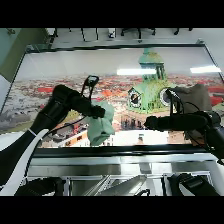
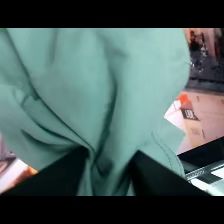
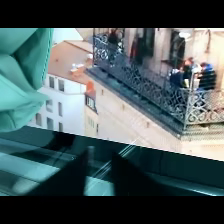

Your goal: Fold the shirts.

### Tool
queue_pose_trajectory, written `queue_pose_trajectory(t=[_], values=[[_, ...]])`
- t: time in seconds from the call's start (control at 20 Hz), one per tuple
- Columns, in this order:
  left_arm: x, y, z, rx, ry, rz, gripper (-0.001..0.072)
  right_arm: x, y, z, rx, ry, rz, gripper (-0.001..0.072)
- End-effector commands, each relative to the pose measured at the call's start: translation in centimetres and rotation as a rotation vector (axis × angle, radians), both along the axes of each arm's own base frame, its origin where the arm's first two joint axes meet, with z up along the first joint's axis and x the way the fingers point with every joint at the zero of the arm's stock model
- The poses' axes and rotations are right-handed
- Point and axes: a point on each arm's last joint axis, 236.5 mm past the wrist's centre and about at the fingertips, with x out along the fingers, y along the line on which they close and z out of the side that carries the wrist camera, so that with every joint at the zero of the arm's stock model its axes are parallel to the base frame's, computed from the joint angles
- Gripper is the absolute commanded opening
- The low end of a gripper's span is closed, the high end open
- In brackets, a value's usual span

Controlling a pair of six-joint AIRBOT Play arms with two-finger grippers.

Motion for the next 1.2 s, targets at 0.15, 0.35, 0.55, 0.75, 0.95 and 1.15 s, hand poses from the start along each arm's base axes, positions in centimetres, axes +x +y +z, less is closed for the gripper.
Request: queue_pose_trajectory(t=[0.15, 0.35, 0.55, 0.75, 0.95, 1.15], values=[[-2.2, 5.2, 1.4, 0.084, 0.124, 0.048, 0.0698, 0.6, -1.1, 1.4, 0.006, -0.002, -0.017, 0.0374], [-5.9, 9.7, 3.2, 0.054, 0.142, 0.123, 0.0697, -1.3, 1.7, -0.8, 0.053, 0.078, 0.095, 0.0374], [-13.5, 9.2, -3.6, -0.074, 0.259, 0.168, 0.0697, -4.5, 5.9, -7.1, 0.008, 0.179, 0.24, 0.0364], [-16.1, 7.6, -10.0, -0.239, 0.281, 0.288, 0.0697, -5.9, 11.2, -10.9, 0.028, 0.195, 0.359, 0.0364], [-14.8, 7.5, -12.6, -0.256, 0.251, 0.354, 0.0696, -6.3, 13.3, -13.0, 0.019, 0.221, 0.411, 0.0364], [-13.1, 7.2, -14.6, -0.213, 0.28, 0.363, 0.0697, -4.9, 15.4, -12.9, 0.042, 0.185, 0.409, 0.0363]])
